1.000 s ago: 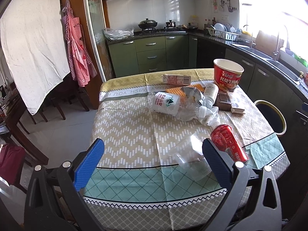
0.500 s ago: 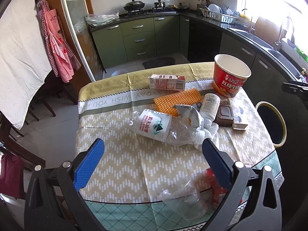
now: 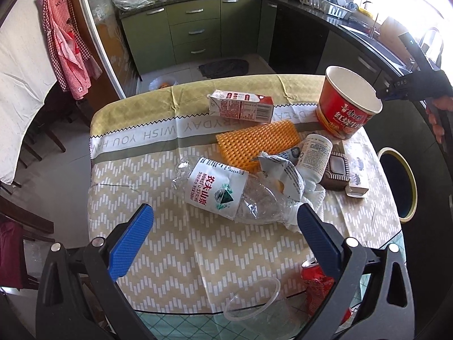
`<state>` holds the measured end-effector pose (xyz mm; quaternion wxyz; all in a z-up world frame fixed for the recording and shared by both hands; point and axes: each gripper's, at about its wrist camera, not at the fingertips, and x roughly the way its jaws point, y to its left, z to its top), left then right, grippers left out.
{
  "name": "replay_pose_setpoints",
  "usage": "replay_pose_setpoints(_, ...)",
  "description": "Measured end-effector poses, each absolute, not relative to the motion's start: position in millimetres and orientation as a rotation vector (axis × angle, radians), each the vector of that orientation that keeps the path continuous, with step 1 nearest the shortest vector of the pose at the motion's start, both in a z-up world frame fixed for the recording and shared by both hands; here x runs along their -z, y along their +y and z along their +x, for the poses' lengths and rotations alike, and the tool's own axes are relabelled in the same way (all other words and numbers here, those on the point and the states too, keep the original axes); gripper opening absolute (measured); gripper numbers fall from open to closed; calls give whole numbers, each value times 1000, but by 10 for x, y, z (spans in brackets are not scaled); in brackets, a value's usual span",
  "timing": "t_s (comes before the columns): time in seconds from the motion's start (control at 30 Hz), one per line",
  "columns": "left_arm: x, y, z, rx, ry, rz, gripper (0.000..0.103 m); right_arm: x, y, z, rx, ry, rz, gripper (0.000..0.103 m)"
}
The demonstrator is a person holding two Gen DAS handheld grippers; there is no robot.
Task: Collect trash
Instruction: 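Grasp the red noodle cup rim with the right gripper, then carry the noodle cup to the bin with right gripper while left reaches for carton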
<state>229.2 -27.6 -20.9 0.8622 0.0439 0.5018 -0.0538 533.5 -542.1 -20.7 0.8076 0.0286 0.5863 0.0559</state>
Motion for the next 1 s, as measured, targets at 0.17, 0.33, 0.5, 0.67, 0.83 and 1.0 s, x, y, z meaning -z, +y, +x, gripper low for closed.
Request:
replay_pose_setpoints(0.17,270,-295,2309,119,1065,101,97,379,-5346,5509,-106,1314,61,24)
replay_pose_setpoints(0.33,285,-300,2308,121,1069,107,97,540,-5288,5622,-86,1344,69,15)
replay_pose_setpoints(0.5,269,-317,2267,122,1063,130,97,579,-5316,5621,-65,1326,79,6)
replay_pose_setpoints(0.67,214,-316,2272,109,1057,129,97,442,-5373,5552,-89,1294,117,5)
replay_pose_setpoints(0.83,126,-418,2287,106,1043,159,97,117,-5601,5355,-114,1251,149,5)
replay_pose_setpoints(1.0,88,-560,2442,113,1065,148,97,-125,-6197,4974,-70,1220,178,5)
